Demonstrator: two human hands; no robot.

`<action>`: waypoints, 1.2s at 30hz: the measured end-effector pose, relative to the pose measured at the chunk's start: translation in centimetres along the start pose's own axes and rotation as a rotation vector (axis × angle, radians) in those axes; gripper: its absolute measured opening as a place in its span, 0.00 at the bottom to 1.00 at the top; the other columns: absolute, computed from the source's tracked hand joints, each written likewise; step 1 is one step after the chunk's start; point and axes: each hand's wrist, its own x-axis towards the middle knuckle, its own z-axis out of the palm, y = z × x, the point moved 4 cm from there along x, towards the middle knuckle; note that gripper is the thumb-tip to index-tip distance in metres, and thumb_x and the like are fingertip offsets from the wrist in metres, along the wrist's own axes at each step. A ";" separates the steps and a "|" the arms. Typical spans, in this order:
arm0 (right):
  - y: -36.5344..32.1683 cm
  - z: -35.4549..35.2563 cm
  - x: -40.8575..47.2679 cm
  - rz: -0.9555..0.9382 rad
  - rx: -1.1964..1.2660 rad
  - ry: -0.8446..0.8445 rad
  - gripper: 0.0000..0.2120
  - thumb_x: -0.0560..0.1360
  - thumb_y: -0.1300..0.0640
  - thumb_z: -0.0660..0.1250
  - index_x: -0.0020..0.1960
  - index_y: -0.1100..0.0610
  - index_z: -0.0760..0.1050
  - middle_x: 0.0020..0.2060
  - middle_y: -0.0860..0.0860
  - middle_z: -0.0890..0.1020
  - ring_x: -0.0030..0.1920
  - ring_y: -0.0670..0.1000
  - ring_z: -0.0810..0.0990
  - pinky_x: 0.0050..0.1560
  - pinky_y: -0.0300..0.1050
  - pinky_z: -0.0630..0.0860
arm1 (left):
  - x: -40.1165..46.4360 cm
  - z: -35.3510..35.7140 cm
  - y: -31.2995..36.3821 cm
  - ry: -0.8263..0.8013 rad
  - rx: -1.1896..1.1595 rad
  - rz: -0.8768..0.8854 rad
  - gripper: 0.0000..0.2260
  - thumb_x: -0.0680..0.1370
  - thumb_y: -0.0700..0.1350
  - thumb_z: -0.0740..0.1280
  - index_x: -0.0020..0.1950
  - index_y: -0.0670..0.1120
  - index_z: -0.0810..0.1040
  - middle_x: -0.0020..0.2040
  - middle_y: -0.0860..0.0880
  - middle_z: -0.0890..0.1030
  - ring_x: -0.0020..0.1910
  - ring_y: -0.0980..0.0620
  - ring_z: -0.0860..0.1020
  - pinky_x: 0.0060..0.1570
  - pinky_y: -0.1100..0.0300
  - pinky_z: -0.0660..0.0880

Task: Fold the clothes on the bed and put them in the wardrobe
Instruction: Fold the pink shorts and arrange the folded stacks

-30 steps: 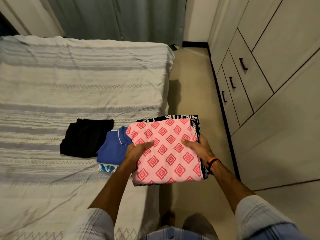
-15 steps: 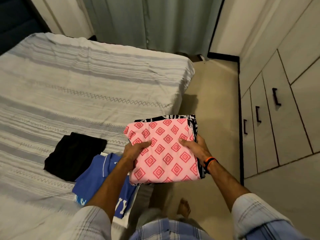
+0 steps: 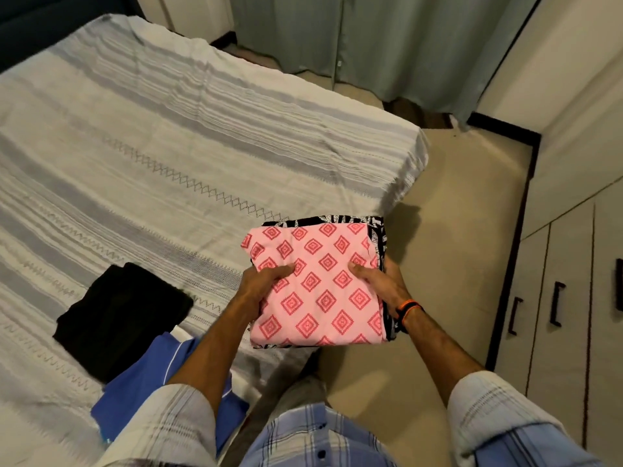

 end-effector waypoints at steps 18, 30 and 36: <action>-9.4 1.7 24.9 0.168 -0.060 -0.016 0.20 0.69 0.59 0.79 0.57 0.53 0.76 0.46 0.52 0.87 0.44 0.56 0.87 0.49 0.58 0.83 | 20.4 2.7 13.0 0.078 -0.106 -0.131 0.19 0.69 0.42 0.78 0.58 0.43 0.80 0.48 0.43 0.86 0.45 0.42 0.85 0.43 0.47 0.82; -22.2 -1.8 43.7 0.025 -0.021 -0.089 0.21 0.73 0.59 0.74 0.63 0.53 0.73 0.52 0.52 0.86 0.48 0.55 0.86 0.46 0.52 0.83 | 35.8 9.4 28.3 -0.021 -0.167 -0.040 0.19 0.72 0.43 0.76 0.61 0.44 0.79 0.54 0.43 0.85 0.52 0.40 0.84 0.51 0.41 0.80; -15.6 -3.9 52.4 0.185 -0.469 -0.101 0.39 0.73 0.50 0.74 0.77 0.49 0.58 0.60 0.54 0.82 0.53 0.56 0.84 0.55 0.54 0.80 | 44.8 9.7 23.2 0.148 0.217 -0.106 0.27 0.69 0.45 0.78 0.65 0.45 0.72 0.57 0.48 0.83 0.53 0.44 0.83 0.54 0.44 0.79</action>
